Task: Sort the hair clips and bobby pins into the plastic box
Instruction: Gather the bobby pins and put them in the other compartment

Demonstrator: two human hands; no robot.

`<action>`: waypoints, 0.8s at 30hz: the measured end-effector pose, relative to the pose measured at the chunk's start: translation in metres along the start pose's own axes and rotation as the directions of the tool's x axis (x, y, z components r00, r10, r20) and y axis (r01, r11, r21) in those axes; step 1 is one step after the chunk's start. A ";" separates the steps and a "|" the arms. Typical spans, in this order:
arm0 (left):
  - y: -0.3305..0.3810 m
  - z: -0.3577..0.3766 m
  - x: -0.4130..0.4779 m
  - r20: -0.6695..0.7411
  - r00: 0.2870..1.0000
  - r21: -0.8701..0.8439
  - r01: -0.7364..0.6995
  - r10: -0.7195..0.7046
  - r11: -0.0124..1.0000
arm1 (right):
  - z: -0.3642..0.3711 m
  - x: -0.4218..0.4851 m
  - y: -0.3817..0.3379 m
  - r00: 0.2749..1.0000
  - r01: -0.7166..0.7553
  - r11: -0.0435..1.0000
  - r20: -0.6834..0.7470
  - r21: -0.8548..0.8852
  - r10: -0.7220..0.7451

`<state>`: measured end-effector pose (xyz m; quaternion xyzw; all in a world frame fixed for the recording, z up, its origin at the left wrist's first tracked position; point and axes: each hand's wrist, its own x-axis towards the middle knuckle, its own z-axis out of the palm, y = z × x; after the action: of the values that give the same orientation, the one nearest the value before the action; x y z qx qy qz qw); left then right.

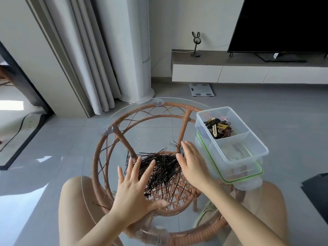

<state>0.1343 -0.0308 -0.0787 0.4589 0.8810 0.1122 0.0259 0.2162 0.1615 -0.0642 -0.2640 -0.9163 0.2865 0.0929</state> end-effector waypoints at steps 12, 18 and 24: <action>0.012 -0.002 0.034 -0.109 0.994 -0.406 -0.057 0.013 0.912 | 0.015 -0.014 -0.034 0.994 -0.023 0.778 -0.070 0.628 0.087; -0.009 -0.025 0.030 -0.136 0.965 -0.529 0.120 -0.224 0.840 | 0.006 -0.057 -0.024 0.936 0.011 0.709 -0.257 0.705 0.241; -0.008 -0.035 0.045 0.003 0.950 -0.369 0.291 -0.312 0.883 | 0.018 -0.073 -0.037 0.925 -0.111 0.937 -0.311 0.332 0.219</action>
<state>0.0967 -0.0051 -0.0437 0.2999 0.9057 0.2816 0.1027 0.2561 0.0879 -0.0590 -0.3691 -0.8041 0.3824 0.2663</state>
